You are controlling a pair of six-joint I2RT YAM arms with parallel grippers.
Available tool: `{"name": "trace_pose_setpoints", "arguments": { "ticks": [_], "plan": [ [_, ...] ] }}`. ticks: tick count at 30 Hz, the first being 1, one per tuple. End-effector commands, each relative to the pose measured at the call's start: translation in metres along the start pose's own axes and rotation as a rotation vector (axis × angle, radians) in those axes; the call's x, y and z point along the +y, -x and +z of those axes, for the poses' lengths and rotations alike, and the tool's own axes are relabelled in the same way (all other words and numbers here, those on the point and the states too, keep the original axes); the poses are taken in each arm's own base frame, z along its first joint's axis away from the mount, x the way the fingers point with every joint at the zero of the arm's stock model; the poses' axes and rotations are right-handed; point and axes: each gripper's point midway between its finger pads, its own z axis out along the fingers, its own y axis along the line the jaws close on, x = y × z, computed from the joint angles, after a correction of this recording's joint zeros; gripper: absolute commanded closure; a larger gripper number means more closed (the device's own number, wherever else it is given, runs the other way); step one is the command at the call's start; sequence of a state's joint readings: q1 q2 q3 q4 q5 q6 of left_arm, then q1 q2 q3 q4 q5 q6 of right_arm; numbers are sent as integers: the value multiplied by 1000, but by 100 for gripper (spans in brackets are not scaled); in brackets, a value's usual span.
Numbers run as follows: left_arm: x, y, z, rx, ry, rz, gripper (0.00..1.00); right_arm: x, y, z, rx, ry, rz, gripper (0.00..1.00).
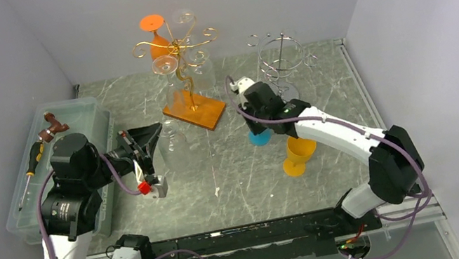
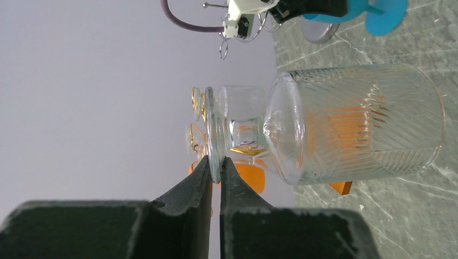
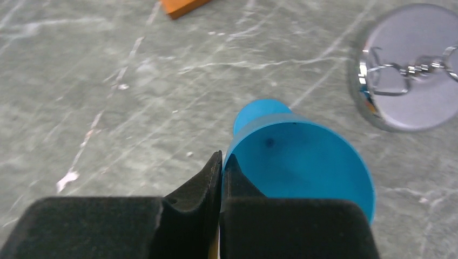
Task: Place the wine glass upside down on the wine glass rack
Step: Move the wine glass to the center of the board.
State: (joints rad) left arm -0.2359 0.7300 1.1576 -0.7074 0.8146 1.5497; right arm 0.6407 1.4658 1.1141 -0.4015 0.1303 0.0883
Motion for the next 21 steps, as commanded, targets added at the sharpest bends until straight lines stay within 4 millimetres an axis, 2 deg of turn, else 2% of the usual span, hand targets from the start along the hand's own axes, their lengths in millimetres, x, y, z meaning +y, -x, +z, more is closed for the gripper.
{"name": "trace_pose_setpoints", "arguments": {
  "ticks": [1, 7, 11, 14, 16, 18, 21],
  "plan": [
    [27, 11, -4, -29, 75, 96, 100, 41, 32, -36, -91, 108, -13, 100],
    [27, 12, -4, -36, 78, 110, 100, 91, 15, -51, -41, 246, -18, 100],
    [27, 13, -3, -41, 82, 122, 100, 108, -1, -48, 4, 272, -10, 99],
    [26, 14, -3, -45, 84, 135, 100, 113, -2, -48, 8, 296, -6, 89],
    [26, 15, -4, -50, 88, 146, 100, 115, 2, -49, 5, 303, -8, 75],
    [26, 17, -4, -55, 93, 155, 100, 115, 10, -53, -14, 308, -6, 50],
    [29, 19, -5, -61, 110, 167, 100, 120, 26, -67, -57, 349, -7, 23]
  ]
}}
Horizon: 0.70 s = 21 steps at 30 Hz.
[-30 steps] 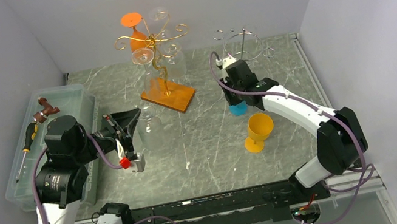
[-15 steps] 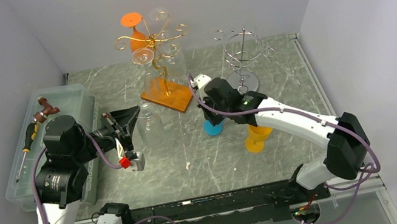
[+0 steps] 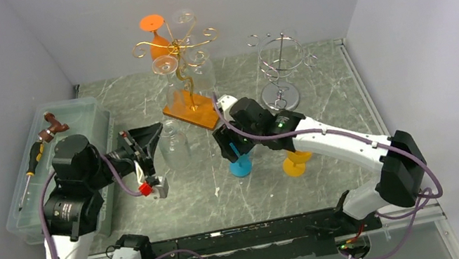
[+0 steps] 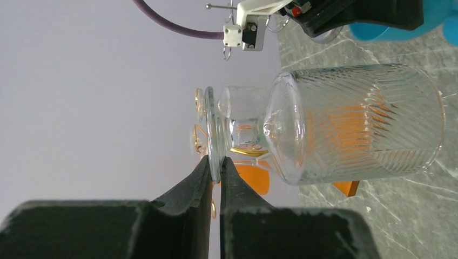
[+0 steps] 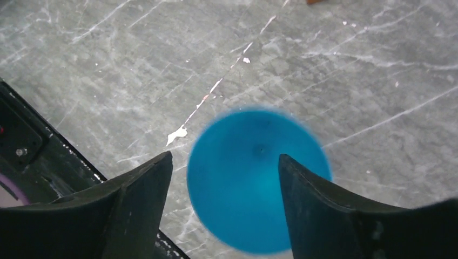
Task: Place the wine glass upside down on the wine glass rack
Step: Move the wine glass to the center of the board, then turn the wine glass upside down at the wine rack.
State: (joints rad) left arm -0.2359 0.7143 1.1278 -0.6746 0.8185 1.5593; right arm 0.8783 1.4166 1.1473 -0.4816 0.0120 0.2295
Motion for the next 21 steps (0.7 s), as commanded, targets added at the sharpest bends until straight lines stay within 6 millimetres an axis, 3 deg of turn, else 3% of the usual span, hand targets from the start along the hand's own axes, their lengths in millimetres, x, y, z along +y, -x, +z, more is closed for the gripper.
{"name": "trace_pose_setpoints", "arguments": {
  "ticks": [1, 5, 8, 13, 16, 21],
  "plan": [
    [32, 19, -6, -59, 103, 149, 100, 16, 43, -27, -108, 67, -6, 4],
    [32, 20, -6, -62, 110, 167, 100, 26, 79, -66, -239, 116, -25, 0],
    [34, 20, -6, -61, 118, 176, 100, 47, 103, -103, -378, 238, -53, 0],
    [43, 22, -6, -71, 152, 197, 100, 87, 116, -148, -600, 494, -164, 0],
    [48, 24, -6, -77, 176, 217, 100, 106, 120, -159, -656, 610, -206, 0],
    [51, 28, -7, -94, 195, 242, 100, 123, 133, -158, -697, 709, -226, 0]
  ]
}}
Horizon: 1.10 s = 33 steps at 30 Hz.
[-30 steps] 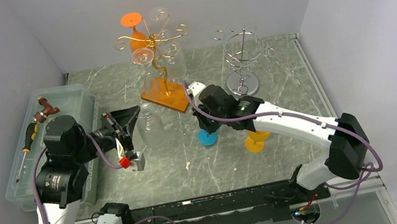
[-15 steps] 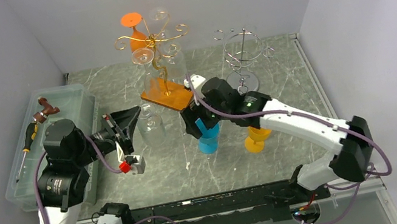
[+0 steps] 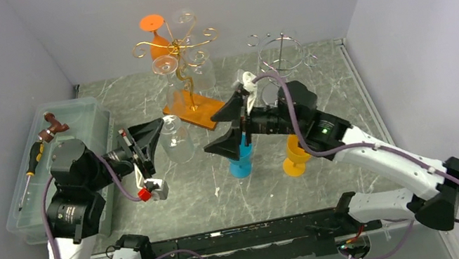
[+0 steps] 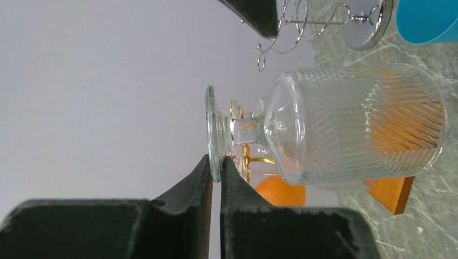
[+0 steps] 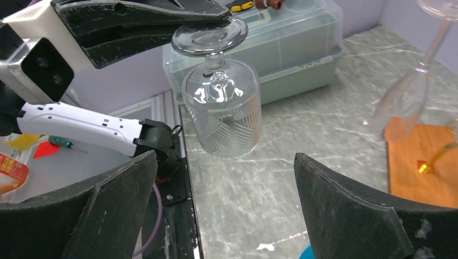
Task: Place the wine glass upside down on the wine glass rack
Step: Turn the wine glass upside down at the wine rack.
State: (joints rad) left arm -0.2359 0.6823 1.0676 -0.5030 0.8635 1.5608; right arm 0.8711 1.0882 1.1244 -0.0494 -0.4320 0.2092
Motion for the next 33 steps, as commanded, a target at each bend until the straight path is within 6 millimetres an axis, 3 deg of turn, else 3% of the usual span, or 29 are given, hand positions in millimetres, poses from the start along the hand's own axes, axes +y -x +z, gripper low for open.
{"name": "trace_pose_setpoints", "arguments": {
  "ticks": [1, 7, 10, 19, 24, 30, 33],
  "plan": [
    [35, 16, -4, -53, 98, 136, 100, 19, 16, 19, -100, 161, -40, 0],
    [36, 19, -1, -82, 101, 151, 100, 12, 20, 35, -188, 171, -61, 0],
    [33, 18, 0, -81, 91, 153, 100, 20, 20, 46, -210, 226, -49, 0],
    [36, 13, -2, -50, 101, 141, 100, 26, -6, 89, -152, 257, 1, 0],
    [36, 17, -3, -61, 101, 144, 100, 22, -11, 103, -170, 245, 23, 0],
    [31, 20, -4, -68, 89, 145, 100, 13, 1, 87, -276, 174, -20, 27],
    [29, 20, -3, -76, 86, 144, 100, 14, 6, 79, -305, 179, -43, 36]
  ]
}}
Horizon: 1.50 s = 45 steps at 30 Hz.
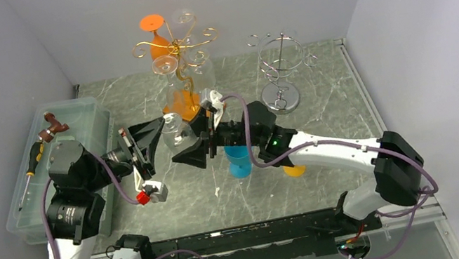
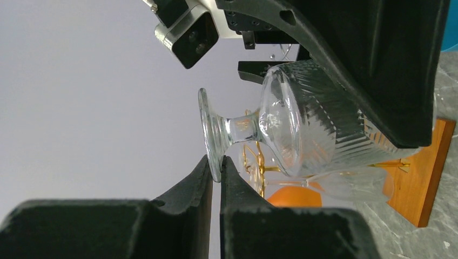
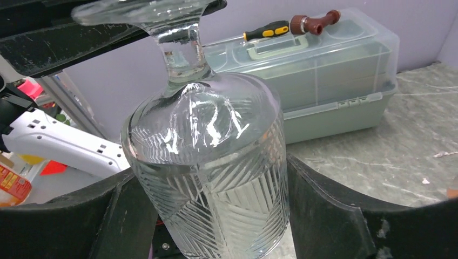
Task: Place the wine glass upside down on the wine glass rack
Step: Turn the wine glass upside down at the wine rack.
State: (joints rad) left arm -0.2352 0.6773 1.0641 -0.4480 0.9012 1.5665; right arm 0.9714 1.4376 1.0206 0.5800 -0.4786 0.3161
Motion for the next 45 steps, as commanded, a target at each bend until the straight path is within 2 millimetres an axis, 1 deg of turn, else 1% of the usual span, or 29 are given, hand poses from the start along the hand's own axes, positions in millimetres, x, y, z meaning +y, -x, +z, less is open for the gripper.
{"name": "trace_pose_setpoints", "arguments": {
  "ticks": [1, 2, 3, 5, 6, 7, 8, 9, 10, 11, 13, 14, 16, 18, 20, 22, 26, 29, 31, 33, 35, 38, 40, 43, 45],
  "plan": [
    [16, 12, -2, -42, 47, 96, 100, 11, 54, -11, -177, 8, -101, 40],
    [15, 13, -1, -47, 44, 99, 100, 11, 54, -11, -172, 14, -107, 45],
    [14, 13, -1, -51, 42, 101, 100, 11, 54, -12, -169, 12, -109, 53],
    [12, 15, -1, -59, 36, 106, 100, 9, 52, -13, -164, 7, -113, 65],
    [10, 15, 0, -66, 34, 100, 95, 8, 50, -15, -162, -1, -112, 68],
    [9, 16, 0, -71, 32, 96, 75, 7, 51, -17, -171, -10, -116, 69],
    [9, 16, 0, -75, 31, 93, 42, 3, 47, -21, -169, -29, -114, 70],
    [9, 16, 1, -78, 33, 90, 20, -1, 46, -26, -178, -55, -117, 71],
    [10, 16, 1, -76, 38, 89, 6, -5, 45, -33, -183, -76, -122, 71],
    [11, 14, 2, -71, 43, 82, 1, -10, 45, -41, -193, -105, -126, 72],
    [14, 10, 1, -49, 48, 55, 1, -27, 46, -62, -220, -184, -132, 73],
    [15, 7, 0, -35, 46, 39, 1, -39, 46, -76, -231, -231, -129, 73],
    [14, 1, 0, -5, 36, 2, 1, -55, 48, -103, -255, -293, -121, 74],
    [11, -3, -1, 17, 21, -35, 1, -69, 51, -129, -275, -360, -131, 74],
    [5, -6, -1, 33, 7, -61, 1, -81, 51, -149, -271, -422, -152, 74],
    [1, -8, -2, 45, 4, -80, 0, -91, 53, -166, -273, -472, -167, 74],
    [-7, -13, -1, 60, -13, -106, 0, -113, 54, -193, -277, -546, -170, 74],
    [-10, -15, 1, 62, -15, -139, 1, -135, 51, -215, -274, -613, -143, 74],
    [-13, -16, 2, 61, -21, -158, 0, -147, 49, -229, -296, -631, -117, 75],
    [-16, -18, 3, 65, -24, -161, 1, -156, 44, -235, -297, -630, -84, 78],
    [-18, -20, 3, 72, -20, -165, 1, -162, 35, -234, -265, -609, -36, 83],
    [-20, -22, 3, 83, -21, -182, 0, -165, 23, -229, -228, -581, 17, 84],
    [-22, -24, 3, 90, -25, -238, 1, -167, 20, -230, -207, -593, 24, 84],
    [-22, -22, 5, 89, -24, -440, 1, -159, 26, -229, -192, -575, 6, 84],
    [-23, -23, 9, 95, -39, -648, 1, -148, 37, -226, -199, -541, -12, 84]
  ]
}}
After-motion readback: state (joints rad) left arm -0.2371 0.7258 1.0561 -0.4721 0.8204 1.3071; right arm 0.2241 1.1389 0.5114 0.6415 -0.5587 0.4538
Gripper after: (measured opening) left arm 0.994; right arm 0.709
